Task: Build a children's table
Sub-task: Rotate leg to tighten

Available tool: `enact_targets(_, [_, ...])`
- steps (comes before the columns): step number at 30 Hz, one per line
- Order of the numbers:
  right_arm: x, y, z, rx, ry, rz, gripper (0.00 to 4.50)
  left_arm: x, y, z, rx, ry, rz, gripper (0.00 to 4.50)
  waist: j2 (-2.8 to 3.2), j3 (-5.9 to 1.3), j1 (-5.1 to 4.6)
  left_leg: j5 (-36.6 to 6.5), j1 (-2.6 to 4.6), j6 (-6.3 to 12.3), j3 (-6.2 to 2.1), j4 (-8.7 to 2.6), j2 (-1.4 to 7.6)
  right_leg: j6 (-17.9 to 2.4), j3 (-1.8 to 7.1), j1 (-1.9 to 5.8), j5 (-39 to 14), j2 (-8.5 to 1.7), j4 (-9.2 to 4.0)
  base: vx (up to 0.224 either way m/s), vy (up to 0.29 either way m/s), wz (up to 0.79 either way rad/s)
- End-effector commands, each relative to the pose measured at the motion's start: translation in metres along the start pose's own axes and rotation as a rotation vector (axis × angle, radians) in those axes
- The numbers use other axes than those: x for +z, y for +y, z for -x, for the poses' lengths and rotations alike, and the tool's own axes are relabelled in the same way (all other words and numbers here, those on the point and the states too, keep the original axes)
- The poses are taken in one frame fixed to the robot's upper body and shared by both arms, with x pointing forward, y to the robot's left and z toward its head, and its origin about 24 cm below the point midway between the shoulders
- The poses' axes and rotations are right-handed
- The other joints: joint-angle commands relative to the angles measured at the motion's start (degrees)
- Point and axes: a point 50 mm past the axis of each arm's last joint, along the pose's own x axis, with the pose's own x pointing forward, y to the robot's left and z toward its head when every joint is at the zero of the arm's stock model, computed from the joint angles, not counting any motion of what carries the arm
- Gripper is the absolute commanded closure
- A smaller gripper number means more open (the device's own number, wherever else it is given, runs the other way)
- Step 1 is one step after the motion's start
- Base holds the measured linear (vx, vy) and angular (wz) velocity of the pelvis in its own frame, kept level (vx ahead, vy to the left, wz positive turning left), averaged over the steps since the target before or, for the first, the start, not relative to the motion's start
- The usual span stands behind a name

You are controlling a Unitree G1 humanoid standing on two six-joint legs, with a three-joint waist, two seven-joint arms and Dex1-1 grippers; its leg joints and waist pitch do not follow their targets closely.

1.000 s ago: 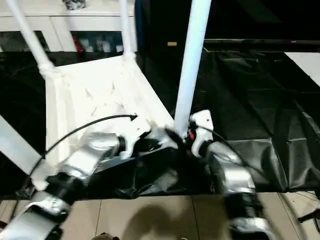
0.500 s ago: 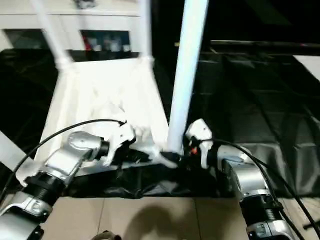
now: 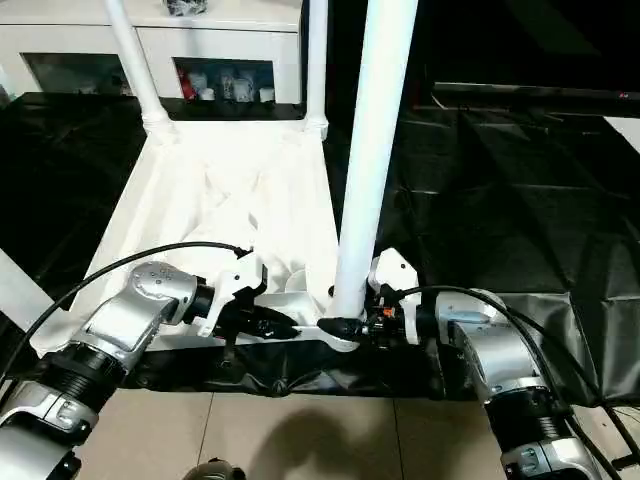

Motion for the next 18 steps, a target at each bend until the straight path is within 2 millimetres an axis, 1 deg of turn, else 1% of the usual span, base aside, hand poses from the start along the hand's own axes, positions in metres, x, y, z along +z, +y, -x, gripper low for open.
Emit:
enact_targets(1, [-0.002,0.011,-0.013,0.085,0.016,0.011,1.91,0.016,-0.002,-0.008,-0.024,-0.044,-0.053,4.5,-0.84,-3.8,-0.24,-10.19,0.96,3.57,-0.4,-3.57,1.76,-11.2,2.55,2.71,-11.83,-4.56,-4.22,0.0,0.0,0.0])
enact_targets(2, [-0.001,0.01,-0.014,0.067,-0.002,0.004,1.91,0.016,0.0,-0.009,0.002,-0.046,-0.047,4.5,-0.86,-3.78,-0.26,-10.59,0.96,3.37,-0.39,-3.58,1.76,-11.1,2.56,2.7,-12.33,-4.61,-4.28,0.0,0.0,0.0])
enact_targets(3, [0.0,0.006,-0.017,0.004,-0.03,-0.008,1.91,0.018,0.003,-0.012,0.052,-0.047,-0.032,4.5,-0.8,-3.77,-0.3,-10.81,1.0,3.34,-0.4,-3.6,1.78,-11.16,2.58,2.58,-12.44,-4.61,-4.26,0.0,0.0,0.0])
enact_targets(4, [0.0,0.005,-0.017,-0.014,-0.035,-0.011,1.91,0.018,0.003,-0.013,0.065,-0.047,-0.027,4.5,-0.92,-3.72,-0.37,-10.9,1.05,2.96,-0.44,-3.66,1.76,-11.18,2.57,2.6,-12.75,-4.63,-4.36,0.0,0.0,0.0])
enact_targets(5, [0.001,-0.003,-0.021,-0.114,-0.049,-0.029,1.91,0.02,0.007,-0.017,0.124,-0.048,-0.012,4.5,-0.94,-3.66,-0.47,-11.08,0.94,2.8,-0.49,-3.73,1.7,-11.04,2.53,2.69,-13.31,-4.65,-4.4,0.0,0.0,0.0])
enact_targets(6, [0.001,-0.006,-0.022,-0.154,-0.051,-0.038,1.91,0.021,0.009,-0.019,0.146,-0.05,-0.008,4.5,-0.91,-3.56,-0.63,-11.56,0.99,2.27,-0.48,-3.79,1.63,-10.62,2.5,2.61,-14.76,-4.67,-4.61,0.0,0.0,0.0])
enact_targets(7, [0.001,-0.006,-0.022,-0.154,-0.051,-0.038,1.91,0.021,0.009,-0.019,0.146,-0.05,-0.008,4.5,-0.96,-3.52,-0.73,-12.08,1.0,2.02,-0.53,-3.81,1.57,-10.34,2.46,2.63,-15.95,-4.73,-4.76,0.0,0.0,0.0])
enact_targets(8, [0.001,-0.013,-0.024,-0.245,-0.06,-0.057,1.91,0.024,0.012,-0.023,0.192,-0.059,-0.001,4.5,-0.88,-3.5,-1.02,-12.57,0.9,1.53,-0.62,-3.96,1.5,-9.38,2.45,2.74,-17.71,-4.71,-4.92,0.0,0.0,0.0])
enact_targets(9, [0.0,-0.019,-0.026,-0.33,-0.069,-0.082,1.91,0.028,0.015,-0.027,0.246,-0.075,0.017,4.5,-0.84,-3.43,-1.28,-13.02,0.95,1.17,-0.61,-4.05,1.52,-9.34,2.44,2.62,-18.0,-4.64,-5.0,0.0,0.0,0.0])
enact_targets(10, [0.0,-0.023,-0.029,-0.404,-0.073,-0.101,1.91,0.033,0.017,-0.032,0.288,-0.09,0.03,4.5,-1.0,-3.39,-1.89,-13.93,1.06,0.49,-0.67,-4.09,1.33,-9.25,2.3,2.65,-19.23,-4.6,-5.16,0.0,0.0,0.0])
enact_targets(11, [-0.001,-0.028,-0.033,-0.498,-0.072,-0.129,1.91,0.039,0.02,-0.04,0.349,-0.114,0.052,4.5,-1.01,-3.53,-2.21,-13.51,1.02,0.23,-0.71,-3.99,1.24,-9.05,2.35,2.78,-19.23,-4.67,-5.17,0.0,0.0,0.0])
enact_targets(12, [-0.001,-0.028,-0.033,-0.501,-0.072,-0.13,1.91,0.039,0.02,-0.04,0.351,-0.115,0.053,4.5,-1.08,-3.53,-2.38,-13.09,0.89,0.39,-0.72,-3.99,1.17,-9.02,2.31,2.92,-18.88,-4.67,-5.19,0.0,0.0,0.0])
enact_targets(13, [-0.002,-0.029,-0.038,-0.544,-0.073,-0.153,1.91,0.044,0.02,-0.047,0.38,-0.132,0.061,4.5,-1.1,-3.58,-2.4,-12.71,0.79,0.61,-0.76,-3.96,1.17,-8.92,2.3,3.03,-18.37,-4.67,-5.15,0.0,0.0,0.0])
enact_targets(14, [-0.002,-0.03,-0.041,-0.576,-0.077,-0.172,1.91,0.046,0.021,-0.05,0.409,-0.139,0.069,4.5,-0.95,-3.69,-2.6,-12.11,0.85,1.28,-0.63,-3.74,1.06,-9.2,2.41,2.95,-16.38,-4.56,-5.11,0.0,0.0,0.0])
enact_targets(15, [-0.002,-0.03,-0.042,-0.579,-0.077,-0.174,1.91,0.046,0.021,-0.05,0.412,-0.139,0.07,4.5,-1.08,-3.71,-2.75,-11.67,0.77,1.61,-0.5,-3.69,0.95,-9.27,2.46,2.97,-15.72,-4.46,-5.1,0.0,0.0,0.0])
enact_targets(16, [-0.002,-0.031,-0.045,-0.61,-0.083,-0.196,1.91,0.048,0.021,-0.054,0.432,-0.141,0.073,4.5,-1.04,-3.83,-2.71,-10.59,0.75,2.05,-0.52,-3.63,0.95,-9.42,2.47,3.07,-14.49,-4.46,-4.96,0.0,0.0,0.0])
enact_targets(17, [-0.001,-0.032,-0.049,-0.632,-0.088,-0.213,1.91,0.049,0.021,-0.057,0.449,-0.145,0.077,4.5,-0.93,-3.8,-2.71,-10.2,0.7,2.22,-0.53,-3.65,1.0,-9.57,2.48,3.03,-13.96,-4.44,-4.94,0.0,0.0,0.0])
enact_targets(18, [0.001,-0.03,-0.055,-0.634,-0.094,-0.223,1.91,0.052,0.018,-0.063,0.45,-0.157,0.08,4.5,-0.79,-3.86,-2.85,-9.6,0.65,2.42,-0.52,-3.63,1.05,-9.94,2.46,3.05,-12.47,-4.34,-4.81,0.0,0.0,0.0])
